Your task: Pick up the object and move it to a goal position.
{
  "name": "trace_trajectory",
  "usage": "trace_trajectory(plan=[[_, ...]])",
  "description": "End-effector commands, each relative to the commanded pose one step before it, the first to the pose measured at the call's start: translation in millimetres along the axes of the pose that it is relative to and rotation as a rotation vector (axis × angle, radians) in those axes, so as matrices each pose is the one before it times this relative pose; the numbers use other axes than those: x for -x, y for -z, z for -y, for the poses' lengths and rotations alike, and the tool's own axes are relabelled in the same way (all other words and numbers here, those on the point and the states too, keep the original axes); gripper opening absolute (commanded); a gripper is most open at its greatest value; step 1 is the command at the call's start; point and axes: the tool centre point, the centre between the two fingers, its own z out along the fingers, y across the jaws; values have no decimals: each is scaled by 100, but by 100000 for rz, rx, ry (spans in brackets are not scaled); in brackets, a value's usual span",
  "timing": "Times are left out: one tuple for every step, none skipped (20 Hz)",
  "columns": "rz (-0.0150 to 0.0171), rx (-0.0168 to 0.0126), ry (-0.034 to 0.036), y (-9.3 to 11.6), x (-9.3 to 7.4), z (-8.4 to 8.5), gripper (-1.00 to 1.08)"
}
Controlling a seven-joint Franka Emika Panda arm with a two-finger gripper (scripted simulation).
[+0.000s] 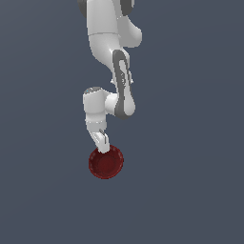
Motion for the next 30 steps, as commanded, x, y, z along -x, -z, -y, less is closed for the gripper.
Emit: trace_trajectory(plan=[[-18,18,-29,-2,-18,-17,-100],[0,0,0,0,0,0,-100],[0,0,0,-1,-3,1,-100],[0,0,0,8,26,2,-100],[0,0,0,25,77,5,-100],[0,0,0,42,129,8,-100],[0,0,0,59,181,11,-100],[0,0,0,77,235,15,-100],[0,0,0,94,289,18,-100],[-17,-10,66,124,371,49,-100],[0,0,0,131,403,26,-100],[0,0,0,150,463,30,-100],[-38,40,42,166,536,40,-100],[0,0,0,191,592,39,-100],[-40,36,43,211,672,51,-100],[0,0,0,237,736,50,-100],[-42,34,42,259,822,62,-100],[0,0,0,281,877,61,-100],[-46,32,40,297,939,72,-100],[0,0,0,309,973,71,-100],[-50,29,37,319,1012,81,-100],[0,0,0,324,1031,80,-100],[-57,25,30,332,1051,88,-100],[0,0,0,329,1061,89,-100],[0,0,0,330,1070,93,-100],[0,0,0,329,1075,97,-100],[0,0,0,325,1069,100,-100],[0,0,0,317,1052,103,-100],[0,0,0,308,1032,105,-100],[0,0,0,299,1011,107,-100]])
